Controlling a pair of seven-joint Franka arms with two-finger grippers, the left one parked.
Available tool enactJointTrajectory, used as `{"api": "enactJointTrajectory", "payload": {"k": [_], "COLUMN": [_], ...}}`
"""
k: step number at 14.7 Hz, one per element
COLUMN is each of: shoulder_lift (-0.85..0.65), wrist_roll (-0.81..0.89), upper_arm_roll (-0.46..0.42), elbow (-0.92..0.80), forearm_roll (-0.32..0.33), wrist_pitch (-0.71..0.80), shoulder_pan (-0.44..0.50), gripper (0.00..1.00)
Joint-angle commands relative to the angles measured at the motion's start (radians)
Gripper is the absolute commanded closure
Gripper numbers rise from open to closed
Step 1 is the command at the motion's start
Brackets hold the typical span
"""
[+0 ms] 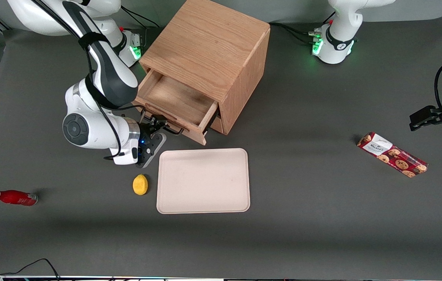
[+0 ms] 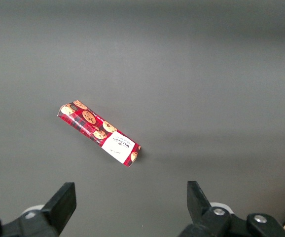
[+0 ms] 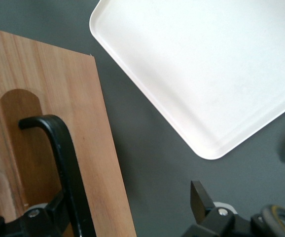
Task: Open upper drawer
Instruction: 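Pull the handle outward with the right gripper, sliding the drawer open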
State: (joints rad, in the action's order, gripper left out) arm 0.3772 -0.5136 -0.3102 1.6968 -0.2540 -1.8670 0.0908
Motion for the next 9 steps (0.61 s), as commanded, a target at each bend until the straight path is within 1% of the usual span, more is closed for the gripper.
{"api": "enactJointTrajectory", "payload": {"k": [1,6,7,9], "shoulder_lift": [0.045,0.075,0.083,0.106], "wrist_roll": [-0.058,-0.089,-0.107,-0.155], "upper_arm_roll": [0.025,0.062,0.081,0.092], "elbow": [-0.069,-0.146,-0.17,-0.209], "forearm_roll": [0.012,0.033,0.038,0.045], "wrist_pitch": [0.012,0.058,0.072,0.078], "shoulder_pan": [0.004,0.004,0.006,0.001], "gripper": [0.0,0.0,0.0,0.0]}}
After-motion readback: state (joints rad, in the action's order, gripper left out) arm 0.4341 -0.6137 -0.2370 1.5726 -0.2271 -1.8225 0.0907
